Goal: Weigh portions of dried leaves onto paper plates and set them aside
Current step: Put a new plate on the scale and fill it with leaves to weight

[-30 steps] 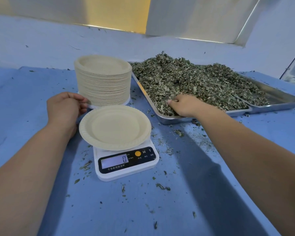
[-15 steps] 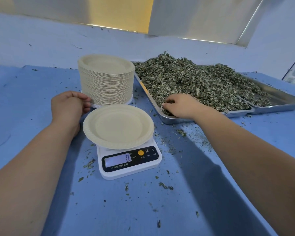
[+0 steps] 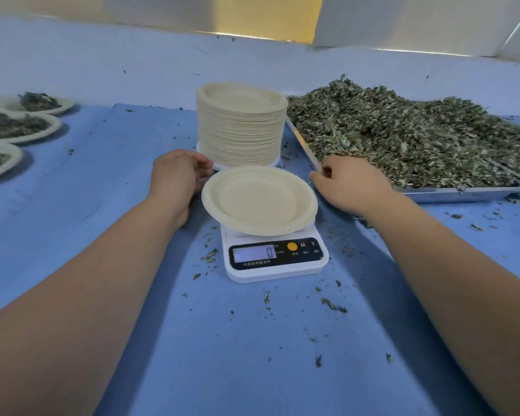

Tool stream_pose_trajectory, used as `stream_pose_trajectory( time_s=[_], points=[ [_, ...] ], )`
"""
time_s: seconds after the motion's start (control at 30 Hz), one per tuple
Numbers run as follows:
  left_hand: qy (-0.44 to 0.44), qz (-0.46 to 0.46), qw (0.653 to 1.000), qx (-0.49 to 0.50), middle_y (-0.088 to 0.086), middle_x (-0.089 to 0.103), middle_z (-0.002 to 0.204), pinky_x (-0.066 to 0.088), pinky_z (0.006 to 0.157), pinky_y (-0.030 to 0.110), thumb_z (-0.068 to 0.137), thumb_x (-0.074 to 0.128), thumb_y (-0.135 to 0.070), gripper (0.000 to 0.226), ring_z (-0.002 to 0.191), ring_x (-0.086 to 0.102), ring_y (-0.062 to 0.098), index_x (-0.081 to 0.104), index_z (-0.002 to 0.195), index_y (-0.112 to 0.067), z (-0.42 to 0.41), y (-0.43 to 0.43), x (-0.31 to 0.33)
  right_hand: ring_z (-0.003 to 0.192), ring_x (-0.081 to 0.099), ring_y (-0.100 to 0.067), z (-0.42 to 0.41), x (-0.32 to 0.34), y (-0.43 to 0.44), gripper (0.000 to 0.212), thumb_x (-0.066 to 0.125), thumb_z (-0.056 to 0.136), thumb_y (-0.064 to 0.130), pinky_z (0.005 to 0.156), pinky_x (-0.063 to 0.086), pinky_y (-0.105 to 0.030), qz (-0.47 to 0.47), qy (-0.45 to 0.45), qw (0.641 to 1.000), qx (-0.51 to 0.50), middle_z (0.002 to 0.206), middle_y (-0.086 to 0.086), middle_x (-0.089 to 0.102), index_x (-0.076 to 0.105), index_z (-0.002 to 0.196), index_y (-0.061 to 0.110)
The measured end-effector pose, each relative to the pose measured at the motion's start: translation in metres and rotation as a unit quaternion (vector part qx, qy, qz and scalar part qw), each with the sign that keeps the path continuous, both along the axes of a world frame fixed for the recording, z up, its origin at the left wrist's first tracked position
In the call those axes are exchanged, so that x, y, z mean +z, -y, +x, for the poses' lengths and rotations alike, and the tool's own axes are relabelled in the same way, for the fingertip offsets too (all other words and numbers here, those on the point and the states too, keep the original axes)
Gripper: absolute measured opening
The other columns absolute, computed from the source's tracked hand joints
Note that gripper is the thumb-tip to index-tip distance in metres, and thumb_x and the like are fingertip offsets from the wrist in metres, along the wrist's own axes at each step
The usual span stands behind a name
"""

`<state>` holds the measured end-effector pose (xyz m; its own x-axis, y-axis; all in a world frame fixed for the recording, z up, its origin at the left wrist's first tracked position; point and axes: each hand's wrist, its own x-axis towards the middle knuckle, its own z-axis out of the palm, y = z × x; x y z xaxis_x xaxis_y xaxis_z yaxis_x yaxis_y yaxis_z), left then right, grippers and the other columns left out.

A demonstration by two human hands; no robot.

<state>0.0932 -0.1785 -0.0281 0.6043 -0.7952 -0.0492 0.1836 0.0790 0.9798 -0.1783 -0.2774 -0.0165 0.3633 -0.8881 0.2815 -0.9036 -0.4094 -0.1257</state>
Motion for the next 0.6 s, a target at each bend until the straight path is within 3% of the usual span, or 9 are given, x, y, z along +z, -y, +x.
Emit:
stream_pose_trajectory(
  time_s=[0.1, 0.23, 0.3, 0.4, 0.5, 0.6],
  points=[
    [0.016, 0.018, 1.000, 0.017, 0.005, 0.077, 0.093, 0.057, 0.076, 0.032, 0.093, 0.043, -0.008, 0.025, 0.087, 0.075, 0.020, 0.068, 0.090, -0.008, -0.003, -0.018, -0.003, 0.062, 0.053, -0.025, 0.003, -0.002, -0.005, 0.044, 0.041, 0.099, 0.053, 0.051, 0.032, -0.028, -0.020, -0.001, 0.999, -0.034, 0.070, -0.005, 0.054, 0.046, 0.074, 0.017],
    [0.015, -0.006, 0.998, 0.053, 0.009, 0.075, 0.108, 0.058, 0.095, 0.033, 0.094, 0.046, -0.010, 0.024, 0.103, 0.072, 0.017, 0.068, 0.087, -0.013, 0.002, -0.047, -0.005, 0.077, 0.052, -0.030, 0.003, 0.000, -0.010, 0.049, 0.034, 0.099, 0.056, 0.062, 0.041, -0.035, -0.057, -0.005, 0.998, -0.034, 0.071, -0.006, 0.052, 0.047, 0.073, 0.017],
    [0.009, -0.017, 0.998, 0.061, 0.008, 0.076, 0.105, 0.059, 0.093, 0.033, 0.095, 0.046, -0.010, 0.025, 0.101, 0.073, 0.015, 0.069, 0.086, -0.013, 0.002, -0.061, -0.009, 0.077, 0.047, -0.025, 0.004, -0.001, -0.011, 0.052, 0.029, 0.098, 0.065, 0.071, 0.043, -0.041, -0.031, -0.057, 0.997, -0.052, 0.076, -0.003, 0.049, 0.042, 0.074, 0.021],
    [0.043, -0.021, 0.997, 0.062, 0.004, 0.077, 0.099, 0.061, 0.086, 0.032, 0.095, 0.045, -0.010, 0.025, 0.096, 0.073, 0.013, 0.068, 0.086, -0.014, -0.005, -0.075, -0.013, 0.066, 0.047, -0.022, 0.003, -0.001, -0.010, 0.054, 0.027, 0.098, 0.069, 0.067, 0.042, -0.038, 0.014, -0.054, 0.997, -0.045, 0.076, -0.002, 0.049, 0.039, 0.074, 0.022],
    [0.099, -0.007, 0.994, 0.046, 0.005, 0.076, 0.105, 0.060, 0.082, 0.030, 0.097, 0.044, -0.008, 0.027, 0.099, 0.071, 0.015, 0.068, 0.087, -0.012, -0.010, -0.077, -0.011, 0.067, 0.050, -0.027, -0.001, -0.002, -0.012, 0.055, 0.028, 0.098, 0.068, 0.064, 0.043, -0.037, -0.017, -0.046, 0.998, -0.033, 0.074, -0.003, 0.051, 0.044, 0.075, 0.021],
    [0.086, -0.012, 0.995, 0.042, 0.010, 0.075, 0.107, 0.059, 0.078, 0.028, 0.096, 0.043, -0.006, 0.027, 0.102, 0.072, 0.022, 0.069, 0.088, -0.008, -0.009, -0.076, -0.008, 0.063, 0.052, -0.027, -0.004, -0.004, -0.014, 0.057, 0.027, 0.100, 0.065, 0.059, 0.041, -0.034, -0.042, -0.026, 0.998, -0.026, 0.070, -0.005, 0.054, 0.048, 0.073, 0.019]
  ],
)
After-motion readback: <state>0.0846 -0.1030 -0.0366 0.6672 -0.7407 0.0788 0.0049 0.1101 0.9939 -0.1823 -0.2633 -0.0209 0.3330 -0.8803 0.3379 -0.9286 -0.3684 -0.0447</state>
